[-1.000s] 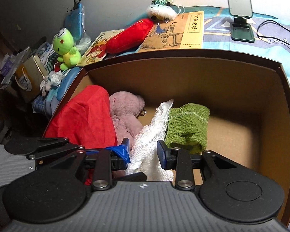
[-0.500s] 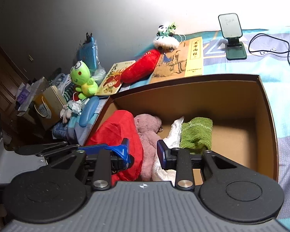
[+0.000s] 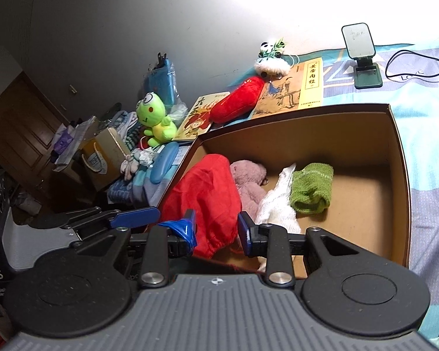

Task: Organize soft objects
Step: 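Carry the white item into the cardboard box and open the right gripper, then move the right gripper back to the mint-green cloth on the sheet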

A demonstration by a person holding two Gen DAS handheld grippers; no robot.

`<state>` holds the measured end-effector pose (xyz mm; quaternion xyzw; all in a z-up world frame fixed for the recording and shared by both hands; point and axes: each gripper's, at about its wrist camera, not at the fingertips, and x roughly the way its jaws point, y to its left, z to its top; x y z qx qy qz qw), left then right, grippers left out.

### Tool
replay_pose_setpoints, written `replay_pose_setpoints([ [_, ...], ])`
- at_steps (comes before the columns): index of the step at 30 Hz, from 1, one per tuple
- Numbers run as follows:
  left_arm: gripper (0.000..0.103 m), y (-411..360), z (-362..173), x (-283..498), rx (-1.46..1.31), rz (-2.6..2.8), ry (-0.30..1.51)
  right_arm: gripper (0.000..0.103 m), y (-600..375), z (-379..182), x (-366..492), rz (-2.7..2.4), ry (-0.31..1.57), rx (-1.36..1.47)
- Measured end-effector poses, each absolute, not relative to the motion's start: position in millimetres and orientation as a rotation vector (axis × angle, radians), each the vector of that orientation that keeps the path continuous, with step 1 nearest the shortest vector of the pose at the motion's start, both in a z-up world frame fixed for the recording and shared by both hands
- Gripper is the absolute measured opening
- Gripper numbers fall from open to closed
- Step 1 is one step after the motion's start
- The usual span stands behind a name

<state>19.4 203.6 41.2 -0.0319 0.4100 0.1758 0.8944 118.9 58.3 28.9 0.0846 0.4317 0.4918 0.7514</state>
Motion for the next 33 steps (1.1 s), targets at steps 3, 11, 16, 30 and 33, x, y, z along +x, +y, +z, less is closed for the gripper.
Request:
replay_pose_setpoints([
  [3,0.049,193.5,41.3,14.5,-0.056,0.386,0.851,0.014,50.0,29.0,115.6,1.095,0.953,0.187],
  [11,0.05,163.0,33.5,2.5,-0.054,0.413,0.878,0.014,21.3,23.2,103.7,1.123,0.986,0.186],
  [16,0.051,141.7,24.1,-2.9,-0.059,0.408,0.907,0.015,0.8,14.3,97.3,1.128,1.016,0.187],
  [30,0.053,55.9,-21.6,5.3,-0.072,0.213,1.013,0.014,-111.4,-22.8,96.7,0.95,1.092,0.159],
  [33,0.054,34.3,-30.0,12.7,-0.068,0.103,1.032,0.014,-142.9,-31.3,99.6,0.879,1.119,0.183],
])
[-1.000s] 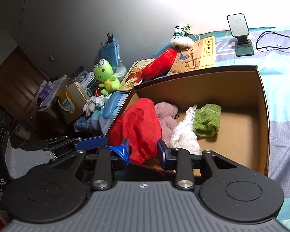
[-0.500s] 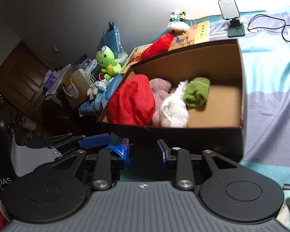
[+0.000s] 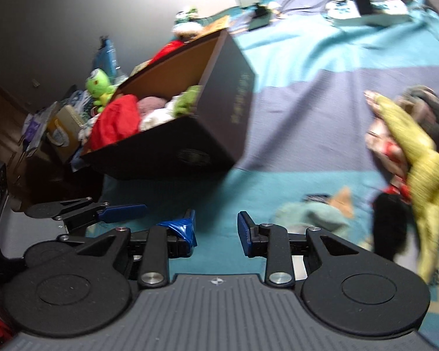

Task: Organize soft objects
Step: 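Move the right gripper back to the mint-green cloth on the sheet, then grasp the mint-green cloth with the right gripper and lift it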

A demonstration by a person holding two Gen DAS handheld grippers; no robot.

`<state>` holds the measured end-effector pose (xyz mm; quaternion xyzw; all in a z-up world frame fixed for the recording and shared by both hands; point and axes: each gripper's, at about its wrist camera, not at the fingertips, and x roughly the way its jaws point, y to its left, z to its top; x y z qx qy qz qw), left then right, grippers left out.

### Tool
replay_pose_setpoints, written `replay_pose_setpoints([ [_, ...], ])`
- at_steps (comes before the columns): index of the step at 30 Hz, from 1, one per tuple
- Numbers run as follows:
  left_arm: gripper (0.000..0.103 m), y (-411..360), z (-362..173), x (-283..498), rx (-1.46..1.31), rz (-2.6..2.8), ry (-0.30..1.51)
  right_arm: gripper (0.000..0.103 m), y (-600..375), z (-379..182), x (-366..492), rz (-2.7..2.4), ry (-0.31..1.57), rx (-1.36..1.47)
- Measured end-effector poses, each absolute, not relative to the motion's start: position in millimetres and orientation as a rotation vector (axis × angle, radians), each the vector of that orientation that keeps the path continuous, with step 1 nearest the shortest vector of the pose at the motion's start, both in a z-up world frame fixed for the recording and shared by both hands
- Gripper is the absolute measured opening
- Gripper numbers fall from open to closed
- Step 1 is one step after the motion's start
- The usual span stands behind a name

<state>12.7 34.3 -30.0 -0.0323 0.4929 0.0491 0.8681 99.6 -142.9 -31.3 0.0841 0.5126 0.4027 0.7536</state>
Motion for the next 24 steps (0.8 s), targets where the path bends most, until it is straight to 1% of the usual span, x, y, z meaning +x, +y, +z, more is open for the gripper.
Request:
replay_pose_setpoints([
  [6,0.057,-0.8,-44.6,29.4,-0.065,-0.079,1.05,0.015,-191.6,-47.5,107.5,0.742,1.16,0.234],
  [10,0.06,-25.0,-55.9,41.1,-0.1,-0.221,1.071,0.015,-205.6,-60.0,110.8,0.699,1.185,0.26],
  [13,0.06,-36.4,-66.1,45.9,-0.1,-0.271,1.097,0.015,-206.2,-69.1,111.9,0.694,1.206,0.275],
  [18,0.06,-42.0,-85.9,53.9,-0.131,-0.313,1.157,0.015,-201.8,-85.0,113.8,0.693,1.246,0.28],
  [24,0.06,-36.3,-94.3,58.5,-0.173,-0.33,1.146,0.016,-196.8,-93.0,119.5,0.706,1.27,0.363],
])
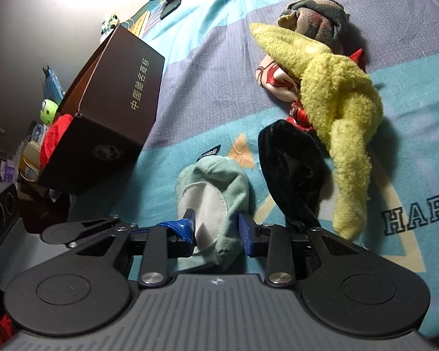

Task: Organize soft objects
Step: 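Grasp the mint-green cloth with the right gripper and lift it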

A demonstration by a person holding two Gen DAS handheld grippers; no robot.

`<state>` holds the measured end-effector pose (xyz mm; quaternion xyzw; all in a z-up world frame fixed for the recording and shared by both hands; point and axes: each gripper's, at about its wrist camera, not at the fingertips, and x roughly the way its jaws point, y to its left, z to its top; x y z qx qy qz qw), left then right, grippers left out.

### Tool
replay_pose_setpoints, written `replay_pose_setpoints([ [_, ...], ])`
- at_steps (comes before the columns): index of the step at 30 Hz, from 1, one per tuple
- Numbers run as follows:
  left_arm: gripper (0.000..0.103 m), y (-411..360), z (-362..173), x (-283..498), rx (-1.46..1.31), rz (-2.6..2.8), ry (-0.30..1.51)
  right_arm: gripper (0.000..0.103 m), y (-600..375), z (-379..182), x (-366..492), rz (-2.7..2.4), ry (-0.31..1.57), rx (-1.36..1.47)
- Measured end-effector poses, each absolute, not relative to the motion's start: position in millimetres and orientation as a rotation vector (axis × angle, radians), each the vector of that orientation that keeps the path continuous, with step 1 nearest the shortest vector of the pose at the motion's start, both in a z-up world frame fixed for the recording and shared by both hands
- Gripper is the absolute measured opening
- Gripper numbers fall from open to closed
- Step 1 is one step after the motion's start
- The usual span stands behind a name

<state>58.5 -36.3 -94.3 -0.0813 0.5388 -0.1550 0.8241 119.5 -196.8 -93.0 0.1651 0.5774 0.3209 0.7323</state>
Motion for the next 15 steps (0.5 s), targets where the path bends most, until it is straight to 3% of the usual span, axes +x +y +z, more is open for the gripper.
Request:
replay_pose_setpoints([
  [8,0.031,-21.2,-89.3,61.6,-0.209,-0.359,1.109,0.013,-180.5,-85.4,116.9,0.753,1.262,0.39],
  [15,0.028,-12.1,-49.4,60.1,-0.13,-0.387,0.985,0.013,-159.9,-46.4,116.4,0.782,1.142,0.377],
])
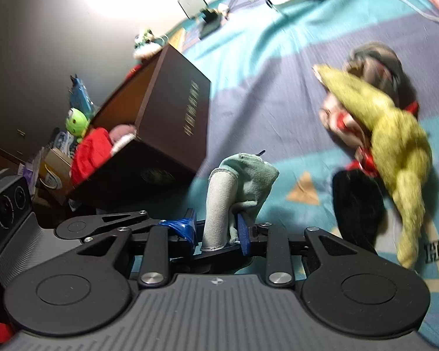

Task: Organize soft objects
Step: 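Grasp the mint-green cloth with the right gripper and lift it, then lower the mint-green cloth into the box and open the right gripper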

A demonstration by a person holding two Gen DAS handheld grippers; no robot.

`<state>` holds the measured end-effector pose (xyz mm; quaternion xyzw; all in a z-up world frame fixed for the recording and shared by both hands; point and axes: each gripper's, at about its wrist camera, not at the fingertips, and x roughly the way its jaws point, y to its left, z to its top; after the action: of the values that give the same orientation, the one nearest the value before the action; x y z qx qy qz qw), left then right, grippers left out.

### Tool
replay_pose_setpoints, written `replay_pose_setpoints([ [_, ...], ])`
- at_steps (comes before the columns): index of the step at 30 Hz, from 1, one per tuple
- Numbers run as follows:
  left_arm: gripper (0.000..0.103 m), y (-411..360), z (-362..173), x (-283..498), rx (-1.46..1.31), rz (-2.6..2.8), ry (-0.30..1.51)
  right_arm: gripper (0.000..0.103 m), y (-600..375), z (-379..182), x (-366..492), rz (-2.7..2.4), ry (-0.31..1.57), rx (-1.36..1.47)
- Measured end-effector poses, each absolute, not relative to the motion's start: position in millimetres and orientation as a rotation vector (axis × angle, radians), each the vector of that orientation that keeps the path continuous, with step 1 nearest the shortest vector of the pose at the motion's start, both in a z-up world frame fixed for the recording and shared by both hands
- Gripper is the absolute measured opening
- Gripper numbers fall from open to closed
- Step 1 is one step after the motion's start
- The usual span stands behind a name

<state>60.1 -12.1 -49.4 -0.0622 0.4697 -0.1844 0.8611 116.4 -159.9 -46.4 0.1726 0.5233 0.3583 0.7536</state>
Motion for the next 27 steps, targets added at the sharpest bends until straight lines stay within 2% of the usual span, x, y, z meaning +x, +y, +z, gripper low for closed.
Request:
replay_pose_setpoints([
  [9,0.028,35.6,25.8,52.7,-0.081,-0.357,0.756,0.012,-114.1,20.3,122.3,0.873,0.905,0.384],
  [14,0.027,79.6,51.2,46.7,-0.06,-0.28,0.664,0.013,-65.1,38.1,130.7,0.947,0.82,0.354],
  [19,0.028,128.9,51.5,44.0,-0.08,-0.194,0.654,0.013,-8.8,32.8,133.6,0.997,0.803,0.321],
  [27,0.028,190.2,26.8,54.6,-0.132,-0.087,0.758,0.013,58.9,5.7,138.9,1.011,0.852,0.285],
])
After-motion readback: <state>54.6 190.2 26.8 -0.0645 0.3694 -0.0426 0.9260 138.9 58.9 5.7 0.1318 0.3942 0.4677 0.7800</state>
